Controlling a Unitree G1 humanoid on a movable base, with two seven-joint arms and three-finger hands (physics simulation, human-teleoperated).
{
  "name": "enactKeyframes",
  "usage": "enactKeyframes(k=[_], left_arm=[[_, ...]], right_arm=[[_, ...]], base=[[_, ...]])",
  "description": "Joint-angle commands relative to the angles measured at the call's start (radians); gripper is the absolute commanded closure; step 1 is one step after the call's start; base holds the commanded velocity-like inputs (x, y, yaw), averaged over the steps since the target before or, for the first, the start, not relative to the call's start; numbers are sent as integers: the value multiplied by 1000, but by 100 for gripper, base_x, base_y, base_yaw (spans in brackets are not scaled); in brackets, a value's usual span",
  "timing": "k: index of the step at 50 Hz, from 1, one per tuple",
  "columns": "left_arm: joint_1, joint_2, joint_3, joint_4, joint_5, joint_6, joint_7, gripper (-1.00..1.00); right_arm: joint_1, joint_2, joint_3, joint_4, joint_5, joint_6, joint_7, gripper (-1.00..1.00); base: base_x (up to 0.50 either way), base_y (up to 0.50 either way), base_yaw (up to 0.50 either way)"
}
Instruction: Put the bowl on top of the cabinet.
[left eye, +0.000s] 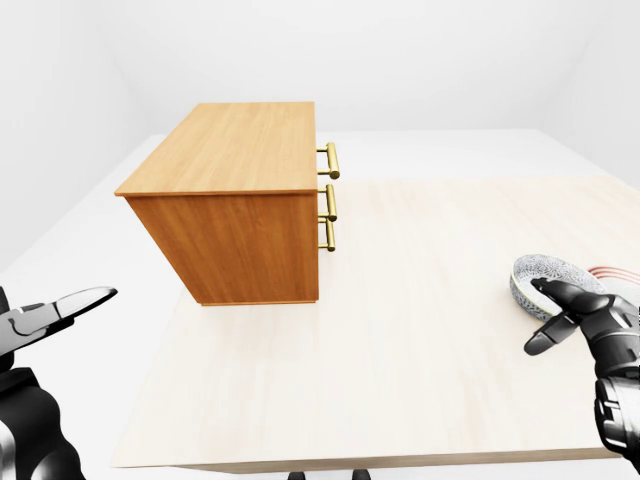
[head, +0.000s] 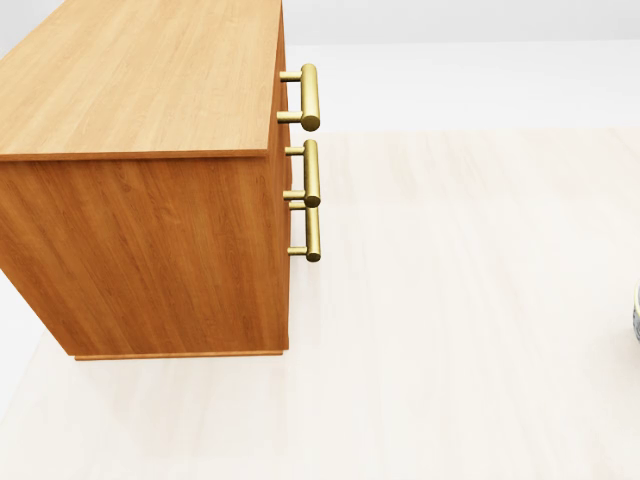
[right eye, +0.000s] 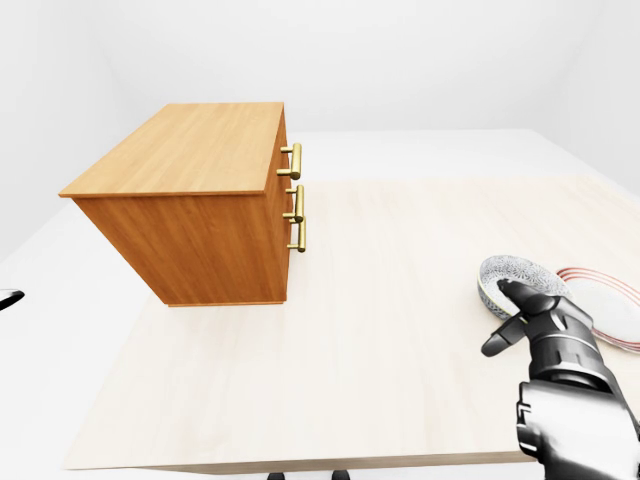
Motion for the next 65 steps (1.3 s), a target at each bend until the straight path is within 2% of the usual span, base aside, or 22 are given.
enactKeyframes(k=[1, 26, 27, 29, 30, 31, 57, 62, 65], left_arm=[[-1, 2, 3, -3, -4, 0, 2, -100], [-1, 0, 0, -2, -1, 0, 1, -100], [-1, 1, 0, -2, 0, 0, 1, -100], [-1, 1, 1, 0, -1, 0, 0, -100], [-1, 1, 1, 1, -1, 0, 0, -100], [-1, 1, 1, 1, 0, 0, 0, -100], [1, 1, 4, 0, -1, 0, -3, -100], [1, 1, 0, -1, 2, 0, -2, -100], [-1, 2, 3, 0, -1, 0, -2, -100]], right_arm=[[-11, 17, 5, 11, -2, 0, -37, -100], [5, 27, -1, 22, 15, 0, -63, -98], [6, 27, -2, 21, 16, 0, -64, -58], [9, 27, -2, 20, 19, 0, -65, 33], [8, 27, -2, 20, 20, 0, -66, 58], [8, 26, -2, 19, 20, 0, -66, 98], [4, 18, -7, 15, 43, 0, -72, 100], [-74, -28, 6, -7, 9, 0, -65, 100], [-197, -74, 27, -29, -54, 0, -42, 100]], base=[[0, 0, 0], [0, 0, 0], [0, 0, 0], [0, 0, 0], [0, 0, 0], [0, 0, 0], [0, 0, 0], [0, 0, 0], [0, 0, 0]])
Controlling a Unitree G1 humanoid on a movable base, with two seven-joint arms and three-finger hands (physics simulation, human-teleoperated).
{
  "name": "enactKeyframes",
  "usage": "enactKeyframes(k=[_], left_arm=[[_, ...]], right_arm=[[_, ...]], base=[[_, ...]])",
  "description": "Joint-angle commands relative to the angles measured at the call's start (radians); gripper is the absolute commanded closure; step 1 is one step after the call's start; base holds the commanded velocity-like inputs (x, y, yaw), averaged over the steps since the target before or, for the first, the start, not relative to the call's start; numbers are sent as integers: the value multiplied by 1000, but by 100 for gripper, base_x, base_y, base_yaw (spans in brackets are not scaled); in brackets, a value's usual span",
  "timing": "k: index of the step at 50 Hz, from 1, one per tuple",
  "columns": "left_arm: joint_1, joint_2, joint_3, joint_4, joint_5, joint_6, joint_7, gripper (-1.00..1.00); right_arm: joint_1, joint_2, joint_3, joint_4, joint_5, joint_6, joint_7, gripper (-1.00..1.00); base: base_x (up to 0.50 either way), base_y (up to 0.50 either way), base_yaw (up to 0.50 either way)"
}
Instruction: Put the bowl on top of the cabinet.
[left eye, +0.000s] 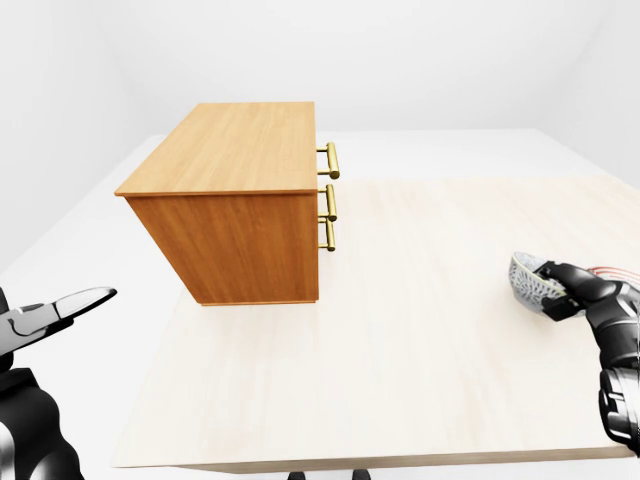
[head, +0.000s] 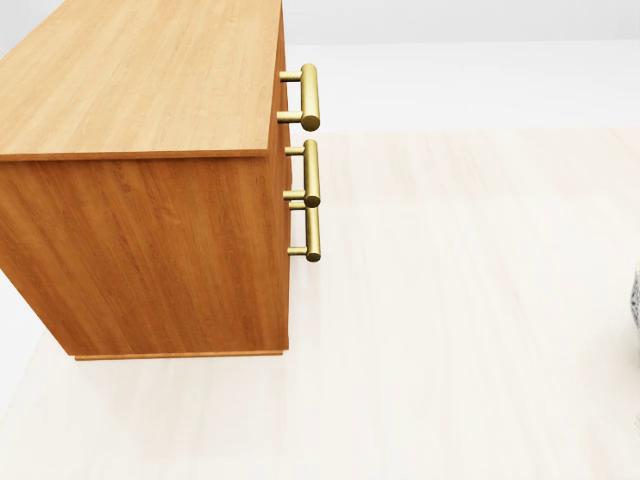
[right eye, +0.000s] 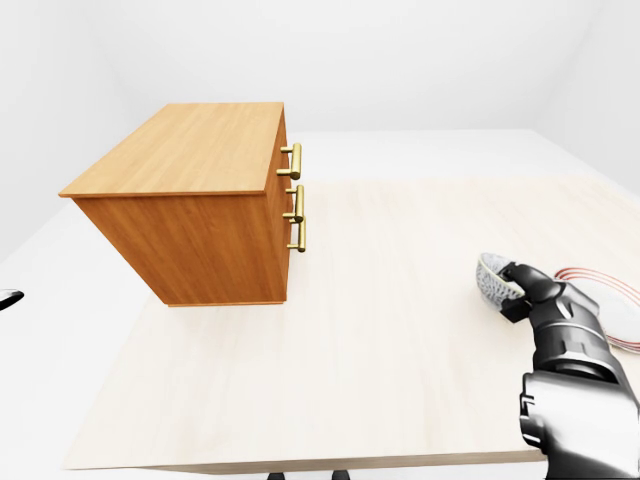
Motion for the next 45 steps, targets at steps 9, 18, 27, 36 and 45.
enactKeyframes(k=[9, 18, 27, 36, 45], left_arm=[[0, 0, 1, -5, -4, 0, 1, -100], [5, -8, -8, -11, 1, 0, -2, -100], [2, -7, -6, 7, 0, 0, -7, -100], [5, -16, -25, 1, 7, 0, -9, -100], [6, -15, -25, -2, 4, 0, -10, -100]], right_arm=[[-560, -93, 66, -47, -336, 0, 164, 100], [-800, 35, 75, 1, -486, 0, 128, 100], [-1010, 224, 79, 40, -557, 0, 107, 100], [-1046, 421, 50, 53, -473, 0, 10, 100], [-1058, 590, 54, 57, -387, 0, -92, 100]], base=[[0, 0, 0], [0, 0, 0], [0, 0, 0], [0, 0, 0], [0, 0, 0]])
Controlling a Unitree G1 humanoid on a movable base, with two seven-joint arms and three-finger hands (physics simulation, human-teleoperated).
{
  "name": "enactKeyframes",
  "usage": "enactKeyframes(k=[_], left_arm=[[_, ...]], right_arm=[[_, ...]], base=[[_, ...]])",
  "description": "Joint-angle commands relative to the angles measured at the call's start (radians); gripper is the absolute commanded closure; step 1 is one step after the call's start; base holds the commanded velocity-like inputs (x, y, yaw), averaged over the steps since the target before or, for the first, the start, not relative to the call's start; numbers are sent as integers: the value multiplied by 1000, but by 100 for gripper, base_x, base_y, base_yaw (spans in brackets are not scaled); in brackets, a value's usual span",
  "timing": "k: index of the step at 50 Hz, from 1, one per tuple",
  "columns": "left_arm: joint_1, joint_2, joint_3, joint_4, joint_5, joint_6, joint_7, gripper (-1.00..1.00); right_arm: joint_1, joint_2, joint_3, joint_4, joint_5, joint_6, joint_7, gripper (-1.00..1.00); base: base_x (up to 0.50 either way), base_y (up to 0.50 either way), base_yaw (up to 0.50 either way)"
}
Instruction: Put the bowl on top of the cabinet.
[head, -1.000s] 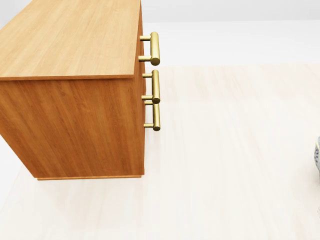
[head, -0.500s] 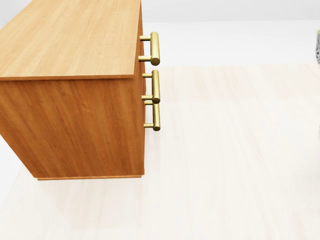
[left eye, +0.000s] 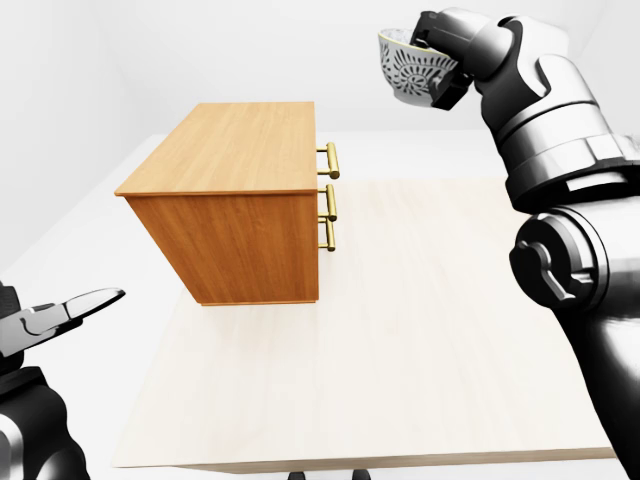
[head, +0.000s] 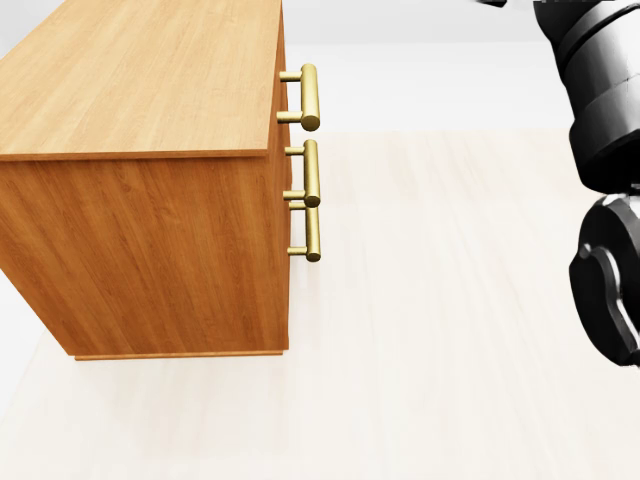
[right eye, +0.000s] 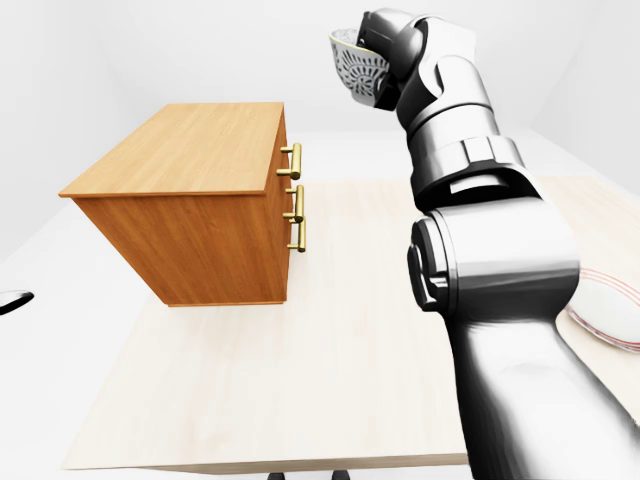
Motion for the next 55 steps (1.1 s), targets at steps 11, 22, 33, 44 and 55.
enactKeyframes(k=[11, 22, 33, 44, 55], left_arm=[[3, -1, 9, -2, -17, 0, -2, -100], [6, -3, 5, -7, -18, 0, -1, -100], [3, 3, 16, 10, -25, 0, -2, -100], [5, 2, 11, 11, -25, 0, -2, -100], [6, -2, 4, 4, -23, 0, 1, -100]], right_arm=[[-97, 298, 8, 2, 132, 0, -154, 100], [-99, 365, 17, -1, 203, 0, -164, 100], [-81, 429, 30, -4, 246, 0, -149, 100], [-42, 479, 42, -7, 276, 0, -99, 100], [-13, 482, 45, -7, 281, 0, -88, 100]], base=[[0, 0, 0], [0, 0, 0], [0, 0, 0], [0, 0, 0], [0, 0, 0]])
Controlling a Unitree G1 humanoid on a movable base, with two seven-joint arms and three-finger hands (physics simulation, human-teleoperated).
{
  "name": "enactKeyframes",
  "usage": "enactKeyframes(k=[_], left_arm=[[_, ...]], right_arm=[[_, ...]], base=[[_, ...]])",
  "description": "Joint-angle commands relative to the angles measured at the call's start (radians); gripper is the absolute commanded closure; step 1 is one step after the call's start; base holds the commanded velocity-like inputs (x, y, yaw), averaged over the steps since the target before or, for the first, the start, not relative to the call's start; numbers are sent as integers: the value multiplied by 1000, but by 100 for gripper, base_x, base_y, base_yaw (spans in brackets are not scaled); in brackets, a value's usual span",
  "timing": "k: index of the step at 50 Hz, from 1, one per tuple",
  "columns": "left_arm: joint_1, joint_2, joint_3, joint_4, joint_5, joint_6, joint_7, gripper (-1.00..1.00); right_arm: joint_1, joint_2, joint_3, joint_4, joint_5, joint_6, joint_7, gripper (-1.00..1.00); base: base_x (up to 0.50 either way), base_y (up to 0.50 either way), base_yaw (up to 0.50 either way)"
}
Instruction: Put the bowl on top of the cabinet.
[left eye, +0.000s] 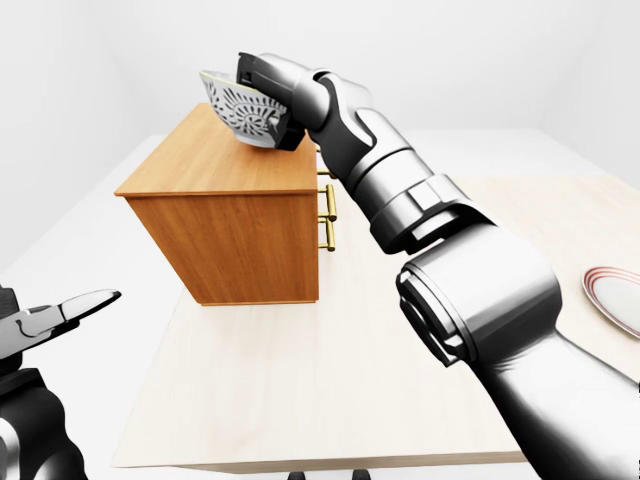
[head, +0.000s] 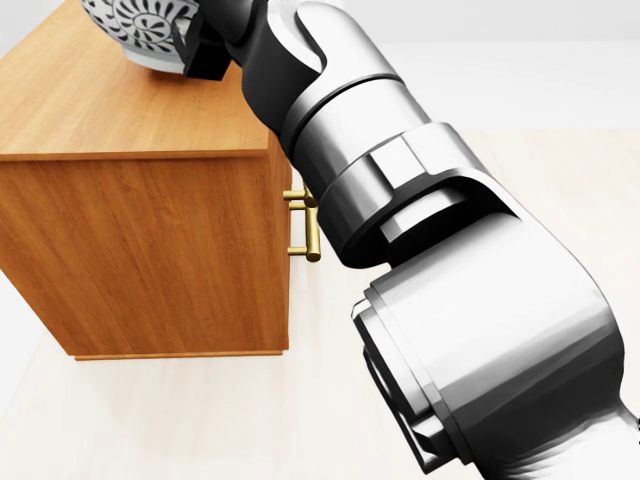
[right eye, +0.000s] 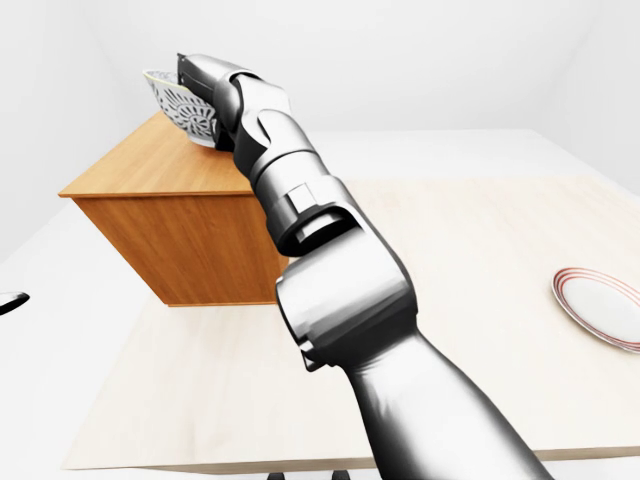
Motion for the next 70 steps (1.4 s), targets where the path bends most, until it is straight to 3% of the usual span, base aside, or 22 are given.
enactKeyframes(k=[1, 28, 29, 31, 33, 36, 39, 42, 45, 55, 67, 70], left_arm=[[1, -2, -6, -3, 3, 0, 1, -100], [-1, -1, -4, -8, -3, 0, 3, -100], [0, -2, -4, -7, -2, 0, 2, -100], [1, -3, -7, -8, -1, 0, 1, -100], [1, -4, -7, -8, 0, 0, 1, -100], [2, -5, -6, -7, -1, 0, 0, -100], [2, -6, -7, -7, 0, 0, 0, -100], [2, -5, -4, -8, -2, 0, 1, -100], [2, -5, -6, -8, -2, 0, 1, -100], [0, -5, -11, -10, -1, 0, 2, -100], [2, -7, -13, -15, -1, 0, 1, -100], [2, -8, -14, -16, 1, 0, 1, -100]], right_arm=[[28, 21, -17, -4, -6, 0, 15, 100], [68, 26, -3, -3, -25, 0, 9, 100], [66, 25, -3, -3, -26, 0, 9, 70], [62, 24, -7, -3, -23, 0, 3, 37], [59, 23, -8, -3, -22, 0, -1, 36], [56, 21, -10, -3, -21, 0, -23, -5], [56, 20, -8, -3, -24, 0, -25, -7], [49, 18, -9, -3, -24, 0, -40, -45], [44, 15, -11, -3, -23, 0, -49, -36], [-71, 25, -34, -11, 22, 0, -82, -60], [-313, 25, -69, -34, 131, 0, -98, -63], [-315, 20, -67, -37, 153, 0, -93, -72]], base=[[0, 0, 0], [0, 0, 0], [0, 0, 0], [0, 0, 0], [0, 0, 0], [0, 0, 0], [0, 0, 0], [0, 0, 0], [0, 0, 0], [0, 0, 0], [0, 0, 0], [0, 0, 0]])
